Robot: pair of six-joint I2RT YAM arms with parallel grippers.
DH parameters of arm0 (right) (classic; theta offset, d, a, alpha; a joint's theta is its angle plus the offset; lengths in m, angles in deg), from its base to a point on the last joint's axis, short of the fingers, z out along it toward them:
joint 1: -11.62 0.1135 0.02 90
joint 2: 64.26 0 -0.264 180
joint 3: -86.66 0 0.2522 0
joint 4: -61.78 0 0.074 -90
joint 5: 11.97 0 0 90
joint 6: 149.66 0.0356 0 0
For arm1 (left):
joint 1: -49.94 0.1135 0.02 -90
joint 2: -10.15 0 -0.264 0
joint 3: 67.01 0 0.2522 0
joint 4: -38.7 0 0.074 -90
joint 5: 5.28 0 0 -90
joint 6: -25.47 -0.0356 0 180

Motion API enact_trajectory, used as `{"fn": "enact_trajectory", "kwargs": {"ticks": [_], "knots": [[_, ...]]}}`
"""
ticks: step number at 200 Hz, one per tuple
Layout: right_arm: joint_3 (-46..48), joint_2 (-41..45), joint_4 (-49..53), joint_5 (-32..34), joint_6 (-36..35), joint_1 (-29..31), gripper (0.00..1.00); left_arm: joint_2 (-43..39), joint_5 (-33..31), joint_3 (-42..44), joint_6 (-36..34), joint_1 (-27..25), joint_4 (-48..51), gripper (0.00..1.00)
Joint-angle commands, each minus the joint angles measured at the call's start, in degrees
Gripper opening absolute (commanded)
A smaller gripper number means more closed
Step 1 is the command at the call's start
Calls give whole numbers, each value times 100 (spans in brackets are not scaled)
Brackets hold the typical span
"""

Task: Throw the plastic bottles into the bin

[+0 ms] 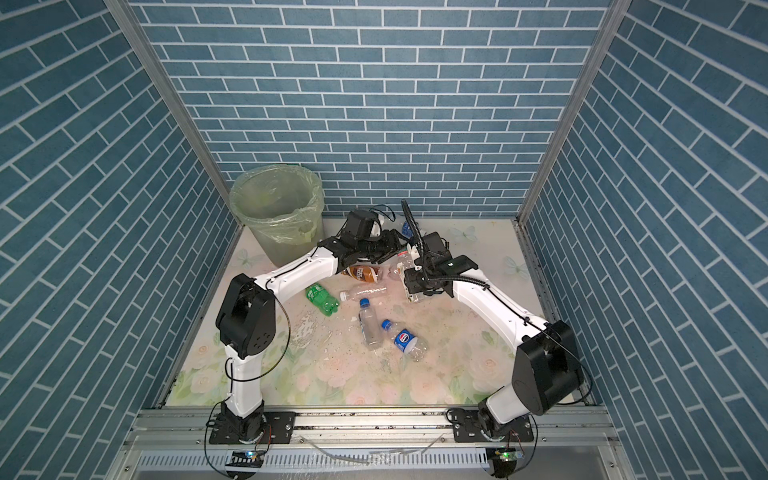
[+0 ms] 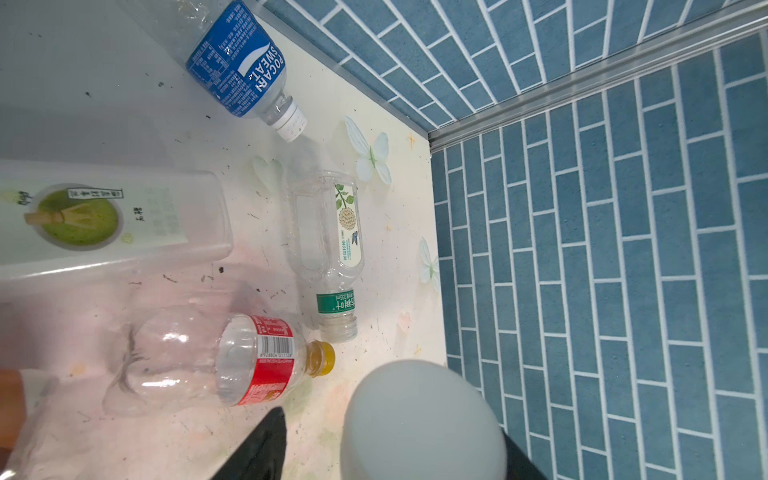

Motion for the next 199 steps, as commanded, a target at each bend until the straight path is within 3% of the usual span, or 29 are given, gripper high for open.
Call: {"fn": "enact_trajectory", "kwargs": {"ticks": [1, 35, 71, 86, 167, 199], "knots": [[-311, -122, -93, -49, 83, 14, 50, -2, -184, -115, -328, -31, 282, 63], [-337, -150, -140, -49, 67, 16, 50, 23, -244, -123, -494, -48, 382, 45], [-416, -203, -141, -45, 39, 13, 50, 93, -195, -215, -616, -60, 459, 38], [-458, -214, -121, -49, 17, 16, 50, 98, -195, -301, -714, -50, 515, 30], [-522, -36, -69, -49, -50, 15, 69, 28, -460, -846, -1214, 150, 1132, 28], [-505, 163, -193, -25, -66, 15, 83, -44, -522, -1181, -1438, 358, 1439, 28]]}}
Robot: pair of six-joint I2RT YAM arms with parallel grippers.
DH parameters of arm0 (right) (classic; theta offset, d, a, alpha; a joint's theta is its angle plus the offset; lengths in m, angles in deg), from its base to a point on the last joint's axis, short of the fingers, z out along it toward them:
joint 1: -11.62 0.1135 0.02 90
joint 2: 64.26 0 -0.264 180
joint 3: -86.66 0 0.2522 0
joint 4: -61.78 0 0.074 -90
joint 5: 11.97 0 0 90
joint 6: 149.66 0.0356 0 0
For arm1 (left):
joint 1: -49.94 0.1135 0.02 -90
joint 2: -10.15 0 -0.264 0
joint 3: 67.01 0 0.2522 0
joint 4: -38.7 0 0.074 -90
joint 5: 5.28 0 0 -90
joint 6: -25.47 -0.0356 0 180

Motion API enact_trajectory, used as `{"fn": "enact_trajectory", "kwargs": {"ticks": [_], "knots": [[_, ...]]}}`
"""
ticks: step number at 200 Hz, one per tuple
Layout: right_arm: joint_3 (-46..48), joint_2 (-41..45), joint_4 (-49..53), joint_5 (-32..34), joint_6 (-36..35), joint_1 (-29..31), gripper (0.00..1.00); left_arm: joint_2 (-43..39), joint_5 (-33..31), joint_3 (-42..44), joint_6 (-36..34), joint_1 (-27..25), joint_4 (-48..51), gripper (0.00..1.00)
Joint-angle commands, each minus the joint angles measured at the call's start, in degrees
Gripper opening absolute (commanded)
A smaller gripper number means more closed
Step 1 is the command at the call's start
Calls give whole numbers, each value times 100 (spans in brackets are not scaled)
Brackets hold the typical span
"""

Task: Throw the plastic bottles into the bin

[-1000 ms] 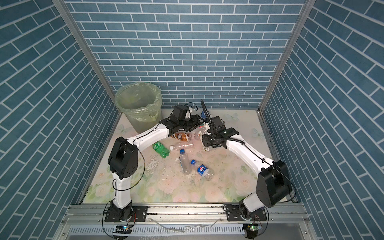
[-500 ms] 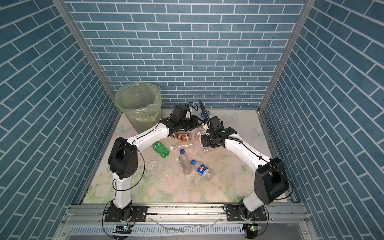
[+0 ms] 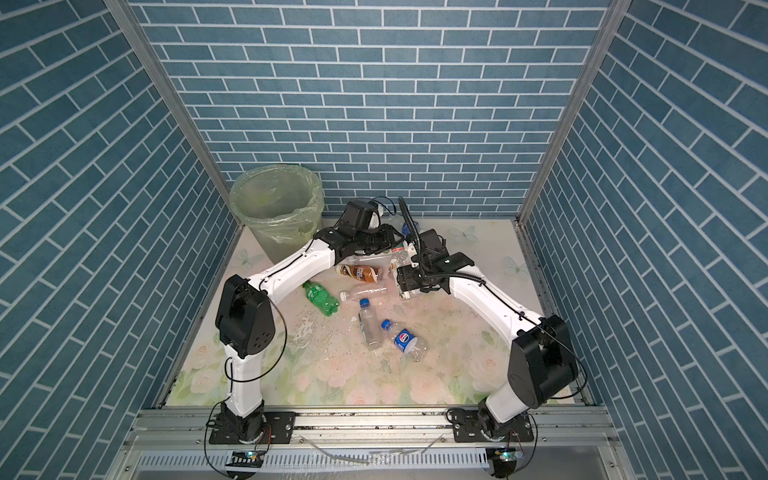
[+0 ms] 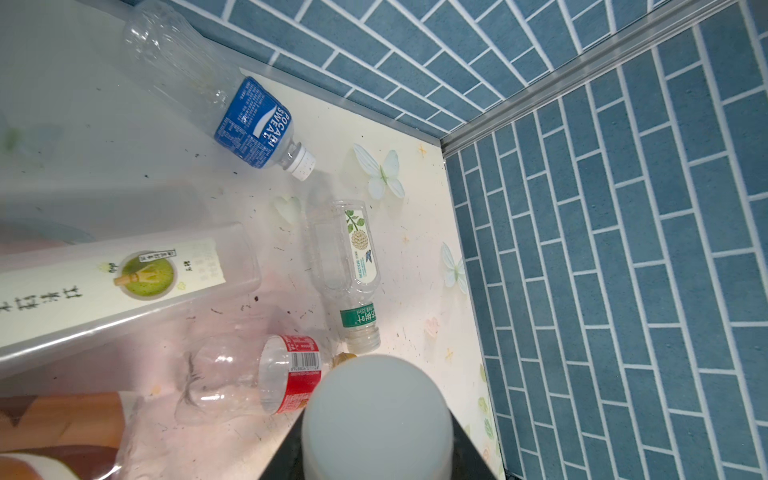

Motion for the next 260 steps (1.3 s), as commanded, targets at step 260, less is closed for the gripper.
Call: {"fn": "enact_trajectory", "kwargs": {"ticks": [260], "knots": [[-1662, 68, -2964, -1081, 193, 175, 99, -792, -2869, -5144, -3478, 2490, 1536, 26]]}}
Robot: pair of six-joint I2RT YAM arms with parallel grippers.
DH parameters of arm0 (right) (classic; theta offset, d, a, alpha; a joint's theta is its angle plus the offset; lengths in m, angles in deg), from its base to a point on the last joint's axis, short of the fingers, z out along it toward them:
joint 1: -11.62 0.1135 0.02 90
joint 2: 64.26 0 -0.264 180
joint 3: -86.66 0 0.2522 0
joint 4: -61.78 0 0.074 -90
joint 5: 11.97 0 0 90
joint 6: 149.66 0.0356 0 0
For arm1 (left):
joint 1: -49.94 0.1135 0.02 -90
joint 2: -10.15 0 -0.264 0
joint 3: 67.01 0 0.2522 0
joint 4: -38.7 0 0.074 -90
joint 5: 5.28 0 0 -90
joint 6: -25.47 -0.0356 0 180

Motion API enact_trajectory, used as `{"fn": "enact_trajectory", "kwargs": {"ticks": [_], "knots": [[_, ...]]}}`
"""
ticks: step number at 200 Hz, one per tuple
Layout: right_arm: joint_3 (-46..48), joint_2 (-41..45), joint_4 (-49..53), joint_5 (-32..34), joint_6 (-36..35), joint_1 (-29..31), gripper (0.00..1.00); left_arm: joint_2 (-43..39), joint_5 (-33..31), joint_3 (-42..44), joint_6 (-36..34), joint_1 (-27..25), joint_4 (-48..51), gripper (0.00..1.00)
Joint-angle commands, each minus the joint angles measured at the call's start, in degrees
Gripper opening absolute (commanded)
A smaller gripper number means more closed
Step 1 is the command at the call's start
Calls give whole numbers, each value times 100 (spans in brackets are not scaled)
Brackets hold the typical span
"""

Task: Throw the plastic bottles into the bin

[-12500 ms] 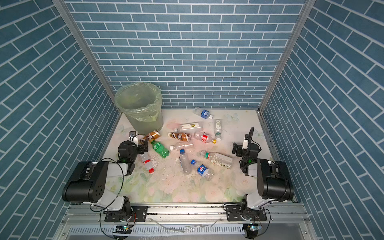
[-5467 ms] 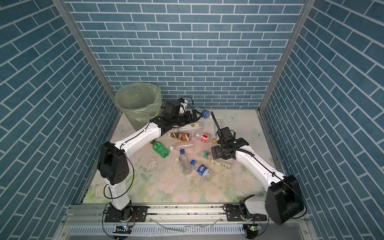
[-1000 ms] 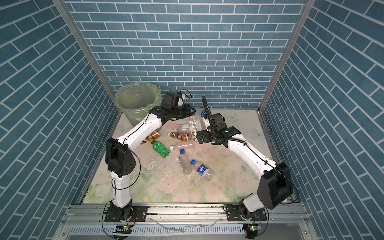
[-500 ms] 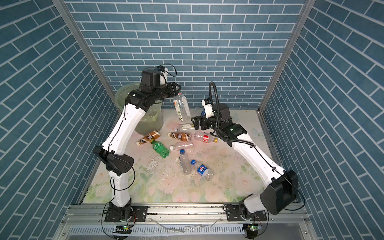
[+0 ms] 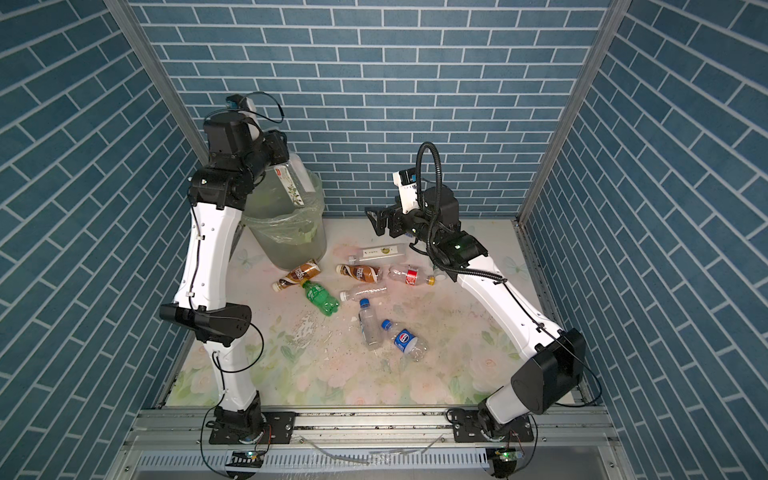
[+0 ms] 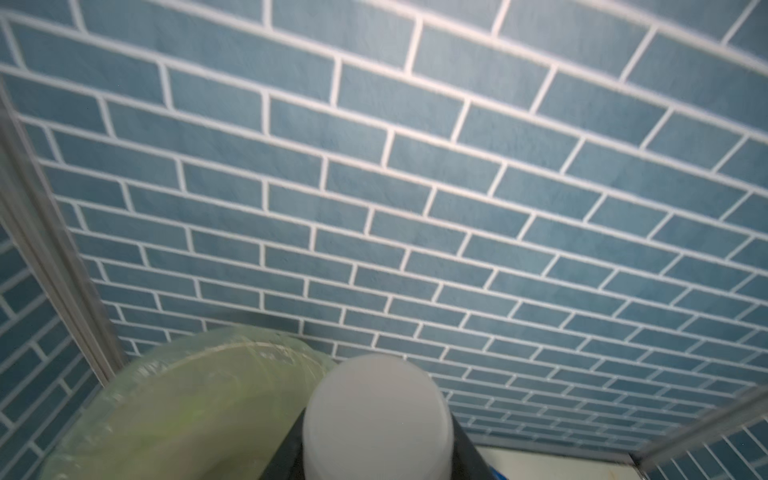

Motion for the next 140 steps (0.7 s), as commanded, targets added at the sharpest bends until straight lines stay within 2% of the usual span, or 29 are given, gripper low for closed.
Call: {"fn": "enact_trajectory", "kwargs": {"ticks": [1, 39, 75, 93, 107, 119, 131, 140], "knots": [[-151, -80, -94, -51, 179, 37, 99, -661, -418, -165, -608, 66, -756, 26], [-11, -108, -89, -16, 295, 57, 99, -1428, -834, 963, -1054, 66, -1956, 29], [23, -187, -43, 8, 377, 65, 99, -1224, -979, 1137, -1070, 90, -1842, 29], [32, -207, 32, 20, 386, 70, 99, -971, -949, 1428, -852, 222, -1647, 31], [52, -184, 98, 38, 380, 76, 99, -622, -865, 1323, -485, 371, -1165, 44], [95, -139, 145, 54, 359, 82, 99, -317, -742, 970, -147, 497, -541, 73], [151, -105, 189, 65, 336, 83, 99, -217, -661, 787, -51, 516, -213, 97], [172, -84, 198, 59, 325, 76, 99, -303, -470, 877, -41, 506, -317, 99]]}}
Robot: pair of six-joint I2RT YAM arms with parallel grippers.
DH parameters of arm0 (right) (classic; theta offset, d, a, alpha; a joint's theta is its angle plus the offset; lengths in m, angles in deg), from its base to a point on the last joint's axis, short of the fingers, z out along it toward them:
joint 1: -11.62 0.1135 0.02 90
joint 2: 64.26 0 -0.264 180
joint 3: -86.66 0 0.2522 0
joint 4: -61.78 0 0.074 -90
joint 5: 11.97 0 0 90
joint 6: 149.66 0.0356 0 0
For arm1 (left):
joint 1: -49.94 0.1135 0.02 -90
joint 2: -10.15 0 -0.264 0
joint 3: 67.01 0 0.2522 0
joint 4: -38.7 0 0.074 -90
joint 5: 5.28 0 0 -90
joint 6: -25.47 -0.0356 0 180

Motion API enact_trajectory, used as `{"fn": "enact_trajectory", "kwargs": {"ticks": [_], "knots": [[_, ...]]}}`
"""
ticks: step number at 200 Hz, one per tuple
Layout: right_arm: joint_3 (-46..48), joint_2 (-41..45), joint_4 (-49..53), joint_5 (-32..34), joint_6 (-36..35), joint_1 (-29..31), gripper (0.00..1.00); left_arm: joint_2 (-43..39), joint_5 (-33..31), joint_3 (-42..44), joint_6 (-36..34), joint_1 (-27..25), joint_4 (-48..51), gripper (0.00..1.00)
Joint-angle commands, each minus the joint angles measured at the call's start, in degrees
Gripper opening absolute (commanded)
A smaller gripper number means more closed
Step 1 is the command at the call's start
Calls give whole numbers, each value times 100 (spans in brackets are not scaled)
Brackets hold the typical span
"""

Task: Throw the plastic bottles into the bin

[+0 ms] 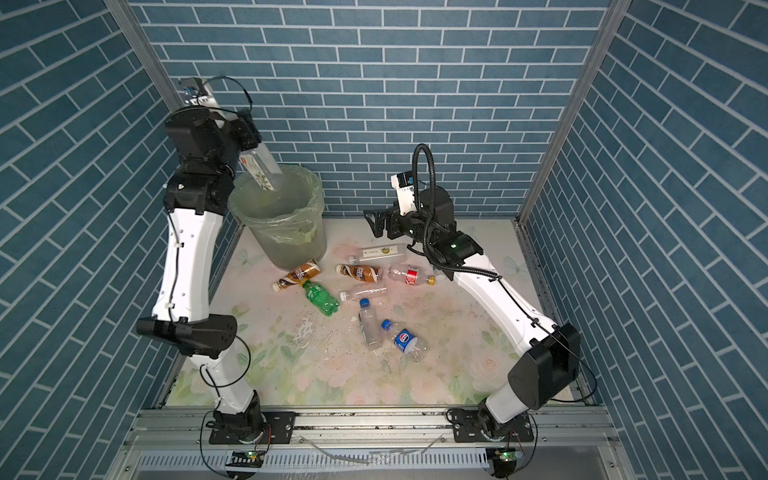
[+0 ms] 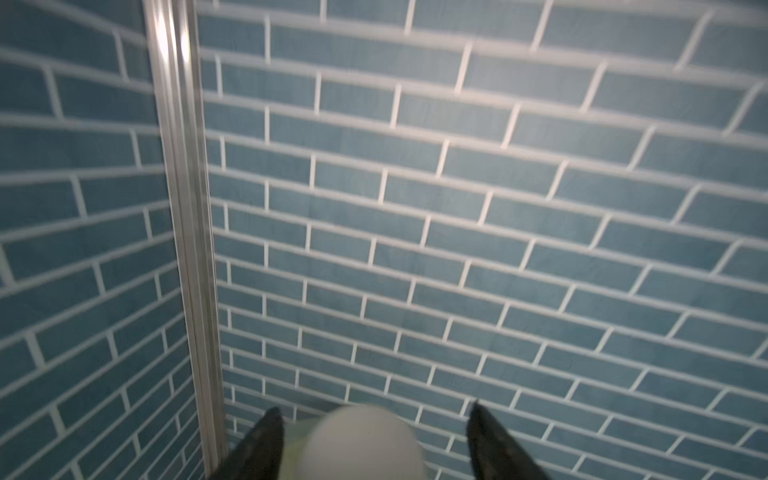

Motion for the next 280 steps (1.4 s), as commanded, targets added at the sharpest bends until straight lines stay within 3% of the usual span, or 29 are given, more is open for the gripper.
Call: {"fn": "enact_trajectory", "kwargs": {"ticks": [1, 31, 112, 161, 215, 262, 280], "knots": [[156, 70, 69, 31, 67, 35, 99, 17, 340, -109, 375, 86, 730, 99], [192, 34, 53, 30, 116, 40, 99, -338, 379, 155, 87, -199, 307, 99], [360, 118, -4, 156, 175, 59, 99, -505, 387, 360, -38, -762, 507, 99], [642, 310, 52, 320, 307, -75, 99, -622, 14, 869, -354, -1686, 475, 99], [1455, 741, 419, 486, 399, -487, 99, -707, 297, 1704, 106, -2467, 866, 99], [2268, 900, 725, 763, 180, -712, 99, -1173, 703, 3371, 706, -2861, 310, 99], [2410, 714, 784, 773, 52, -732, 98, -1385, 823, 3962, 1242, -2858, 223, 99]]}}
